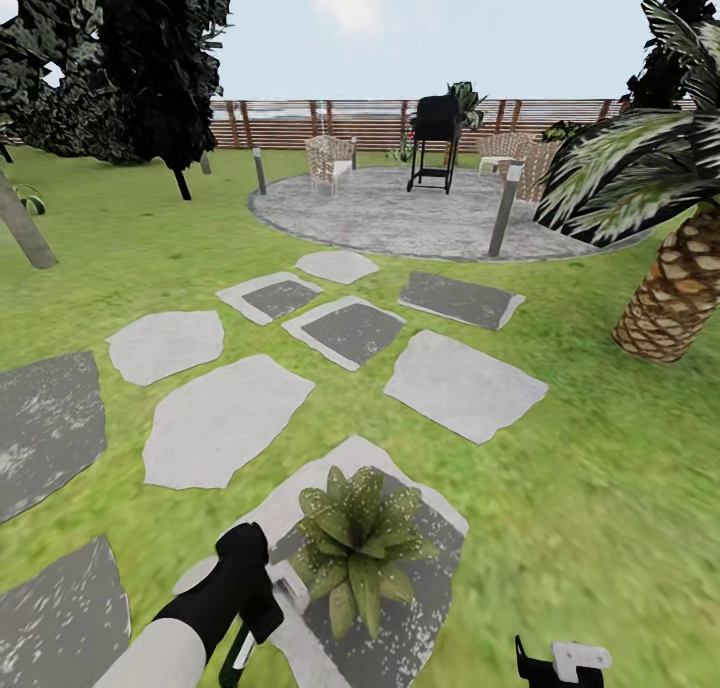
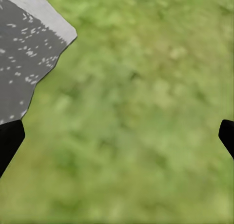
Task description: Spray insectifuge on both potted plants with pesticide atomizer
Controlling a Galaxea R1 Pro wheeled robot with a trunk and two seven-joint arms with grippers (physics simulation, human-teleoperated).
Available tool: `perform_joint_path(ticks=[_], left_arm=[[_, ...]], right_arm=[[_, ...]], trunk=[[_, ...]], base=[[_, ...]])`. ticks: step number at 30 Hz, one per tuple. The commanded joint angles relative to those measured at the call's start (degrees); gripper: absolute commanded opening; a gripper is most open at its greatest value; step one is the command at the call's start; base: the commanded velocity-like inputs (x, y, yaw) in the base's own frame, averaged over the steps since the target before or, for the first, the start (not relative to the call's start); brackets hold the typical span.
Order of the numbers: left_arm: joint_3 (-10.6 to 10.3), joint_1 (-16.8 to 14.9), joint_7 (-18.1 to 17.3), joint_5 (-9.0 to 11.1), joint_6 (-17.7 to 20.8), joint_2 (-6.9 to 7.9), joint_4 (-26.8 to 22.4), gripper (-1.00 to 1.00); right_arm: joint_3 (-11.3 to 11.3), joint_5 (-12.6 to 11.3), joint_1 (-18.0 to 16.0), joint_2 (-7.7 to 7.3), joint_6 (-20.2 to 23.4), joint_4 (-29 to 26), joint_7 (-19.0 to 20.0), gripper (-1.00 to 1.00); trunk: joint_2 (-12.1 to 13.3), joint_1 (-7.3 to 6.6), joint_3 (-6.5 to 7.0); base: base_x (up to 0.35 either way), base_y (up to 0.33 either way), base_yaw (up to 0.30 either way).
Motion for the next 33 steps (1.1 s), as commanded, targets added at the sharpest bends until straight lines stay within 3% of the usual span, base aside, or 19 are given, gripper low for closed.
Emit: perform_joint_path(ticks=[1, 5, 8, 10, 15, 26, 29, 33], left_arm=[[-0.1, -0.1, -0.9, -1.7, 0.4, -0.09, -0.1, -1.00], [-0.1, 0.1, -4.5, -4.2, 0.1, 0.30, -0.1, -1.00], [-0.1, 0.4, -5.8, -4.1, -0.2, 3.12, -0.1, -1.00], [0.0, 0.2, -6.8, -4.1, -0.1, 3.60, -0.2, -1.00], [-0.1, -0.4, -8.1, -4.6, 0.0, 1.87, -0.9, -1.00], [-0.1, -1.5, -7.6, -4.8, 0.7, 0.95, -1.0, -1.00], [-0.1, -1.5, -7.5, -6.9, 0.7, -0.26, -1.0, -1.00], [0.0, -1.5, -7.5, -8.8, 0.8, -0.45, -1.0, -1.00]], right_arm=[[-0.4, 0.6, 0.0, 0.00, -0.1, 0.1, -0.2, 1.00], [-0.4, 0.6, 0.0, -0.02, -0.1, 0.1, -0.2, 1.00], [-0.4, 0.6, 0.0, -0.02, -0.1, 0.1, -0.2, 1.00], [-0.4, 0.6, 0.0, -0.02, -0.1, 0.1, -0.2, 1.00], [-0.4, 0.6, 0.0, -0.02, -0.1, 0.1, -0.2, 1.00], [-0.4, 0.6, 0.0, 0.07, -0.1, 0.1, -0.2, 1.00], [-0.4, 0.6, 0.0, 0.07, -0.1, 0.1, -0.2, 1.00], [-0.4, 0.6, 0.0, 0.07, -0.1, 0.1, -0.2, 1.00]], trunk=[[0.0, -0.01, -0.05], [0.0, -0.01, -0.05], [0.0, -0.01, -0.05], [0.0, -0.01, -0.05], [0.0, -0.01, -0.05], [0.0, -0.01, -0.05], [0.0, -0.01, -0.05], [0.0, -0.01, -0.05]], base=[[0.000, 0.000, 0.000], [0.000, 0.000, 0.000], [0.000, 0.000, 0.000], [0.000, 0.000, 0.000], [0.000, 0.000, 0.000], [0.075, -0.068, 0.103], [0.060, -0.256, 0.056], [0.006, -0.271, 0.006]])
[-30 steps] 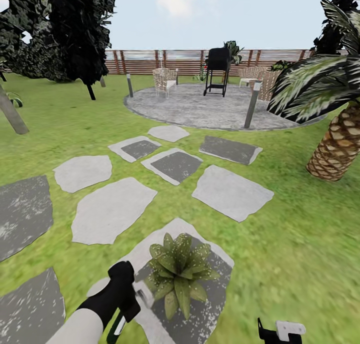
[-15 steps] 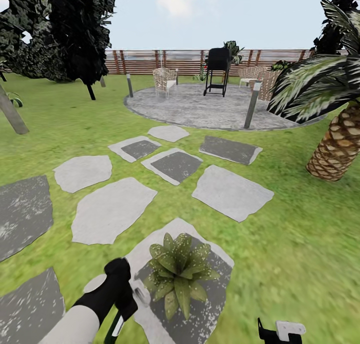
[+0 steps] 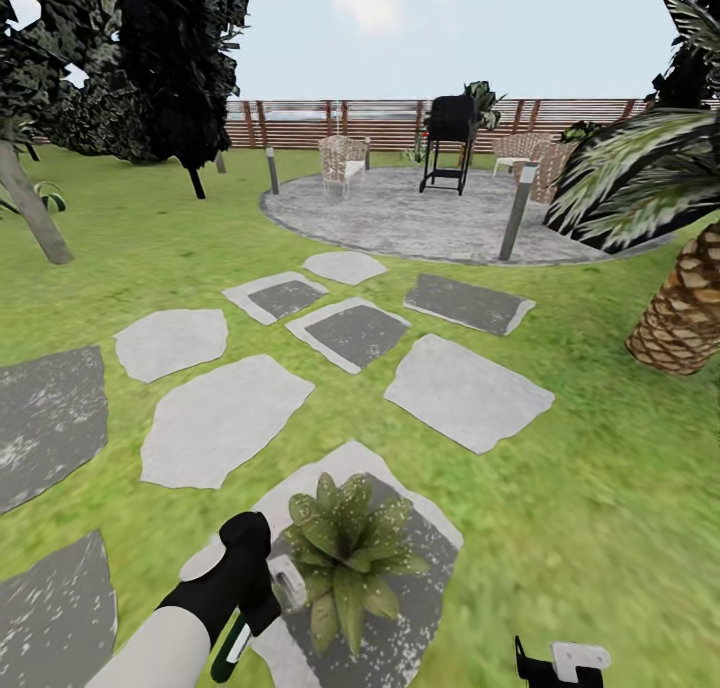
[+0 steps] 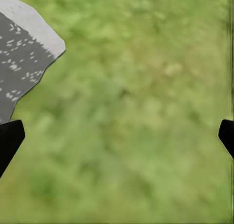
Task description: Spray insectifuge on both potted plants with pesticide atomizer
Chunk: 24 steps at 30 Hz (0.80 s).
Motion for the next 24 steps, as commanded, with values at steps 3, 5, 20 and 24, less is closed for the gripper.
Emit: perform_joint_path(ticks=[3, 5, 20, 24], left_arm=[[0.0, 0.0, -0.6, -0.6, 0.3, 0.00, 0.1, -1.00], [0.0, 0.0, -0.5, -0.6, 0.3, 0.07, 0.3, -1.00], [0.3, -2.5, -0.6, -0.5, 1.5, -0.12, 0.0, -1.00], [0.1, -5.5, -0.7, -0.5, 4.2, -0.25, 0.4, -1.00]], right_arm=[[-0.4, 0.6, 0.0, 0.01, -0.1, 0.1, -0.2, 1.00], [-0.4, 0.6, 0.0, 0.01, -0.1, 0.1, -0.3, 1.00], [-0.4, 0.6, 0.0, 0.01, -0.1, 0.1, -0.2, 1.00], [-0.4, 0.6, 0.0, 0.01, -0.2, 0.1, -0.2, 1.00]], trunk=[[0.0, -0.01, -0.05], [0.0, -0.01, -0.05], [0.0, -0.01, -0.05], [0.0, -0.01, -0.05]], base=[[-0.036, -0.272, 0.000], [-0.138, -0.253, 0.071], [-0.089, -0.081, 0.138], [0.000, 0.000, 0.000]])
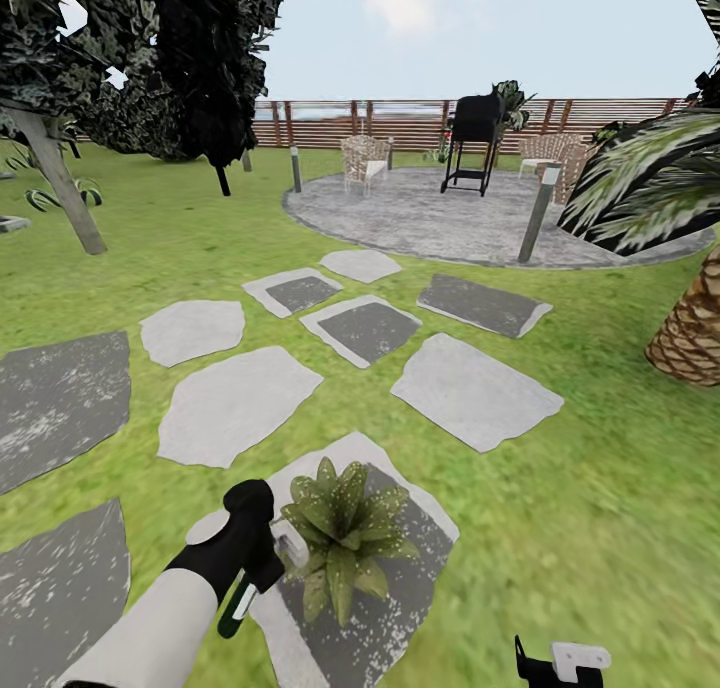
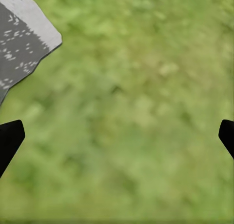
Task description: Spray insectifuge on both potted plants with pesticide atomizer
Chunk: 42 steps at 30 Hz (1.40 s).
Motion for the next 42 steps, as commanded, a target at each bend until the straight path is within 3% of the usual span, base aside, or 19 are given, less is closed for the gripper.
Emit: perform_joint_path(ticks=[1, 3, 7, 11, 17, 28, 42], left_arm=[[-0.2, 0.1, -0.5, -0.5, 0.5, 0.23, 0.2, -1.00], [-0.2, 0.4, -0.5, -0.6, 0.3, 1.05, 0.4, -1.00], [-0.1, 1.2, -0.5, 0.0, 0.0, 4.09, 0.8, -1.00], [0.0, 1.8, -0.2, 0.1, 0.0, 3.33, 4.0, -1.00], [0.0, 1.9, 0.5, 0.1, 0.0, 3.03, 4.5, -1.00], [0.1, 1.9, 0.5, 0.0, 0.1, 2.89, 3.9, -1.00], [0.1, 1.9, 0.5, -0.1, 0.1, 2.71, 3.7, -1.00]], right_arm=[[-0.4, 0.6, 0.0, 0.01, -0.1, 0.1, -0.2, 1.00], [-0.4, 0.6, 0.0, 0.01, -0.1, 0.1, -0.3, 1.00], [-0.4, 0.6, 0.0, 0.00, -0.1, 0.1, -0.2, 1.00], [-0.4, 0.6, 0.0, 0.00, -0.1, 0.1, -0.3, 1.00], [-0.4, 0.6, 0.0, 0.01, -0.1, 0.1, -0.3, 1.00], [-0.4, 0.6, 0.0, 0.01, -0.1, 0.1, -0.3, 1.00], [-0.4, 0.6, 0.0, 0.01, -0.1, 0.1, -0.3, 1.00]], trunk=[[0.0, -0.01, -0.05], [0.0, -0.01, -0.05], [0.0, -0.01, -0.05], [0.0, -0.01, -0.05], [0.0, -0.01, -0.05], [0.0, -0.01, -0.05], [0.0, -0.01, -0.05]], base=[[0.000, 0.000, 0.000], [0.000, 0.000, 0.000], [0.000, 0.000, 0.000], [0.000, 0.000, 0.000], [0.007, -0.024, 0.044], [0.028, -0.251, 0.262], [0.005, -0.271, 0.099]])
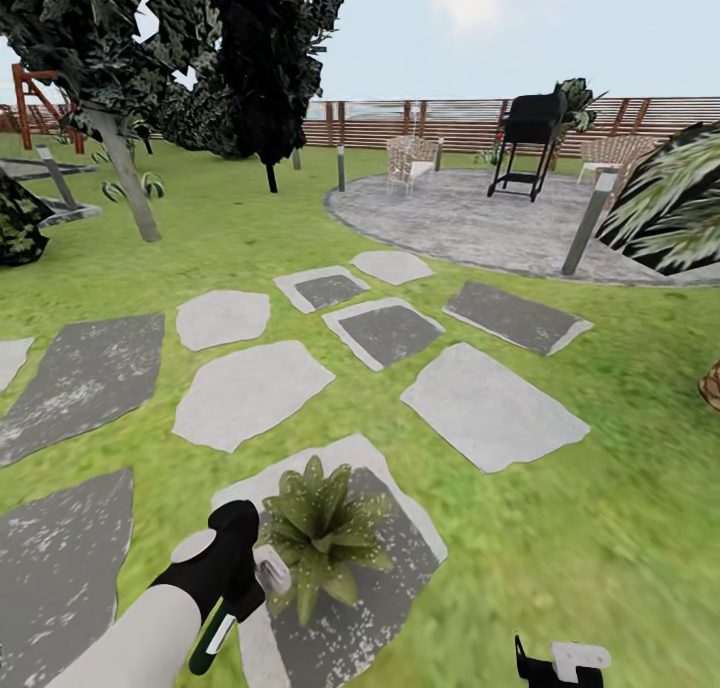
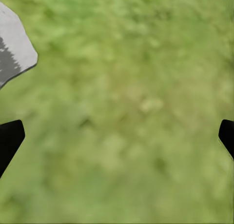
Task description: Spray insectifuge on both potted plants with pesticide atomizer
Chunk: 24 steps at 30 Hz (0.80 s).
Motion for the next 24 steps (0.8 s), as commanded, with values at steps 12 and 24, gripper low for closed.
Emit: perform_joint_path(ticks=[12, 24], left_arm=[[-0.1, 0.0, -0.5, -0.6, 0.4, 0.02, -0.1, -1.00], [0.1, 0.0, -0.6, -0.3, 0.3, 0.00, -0.1, -1.00]], right_arm=[[-0.4, 0.6, 0.0, 0.01, -0.1, 0.0, -0.2, 1.00], [-0.4, 0.6, 0.0, 0.01, -0.1, 0.0, -0.2, 1.00]], trunk=[[0.0, 0.00, -0.05], [0.0, 0.00, -0.05]], base=[[0.146, -0.270, 0.151], [0.008, -0.160, 0.118]])
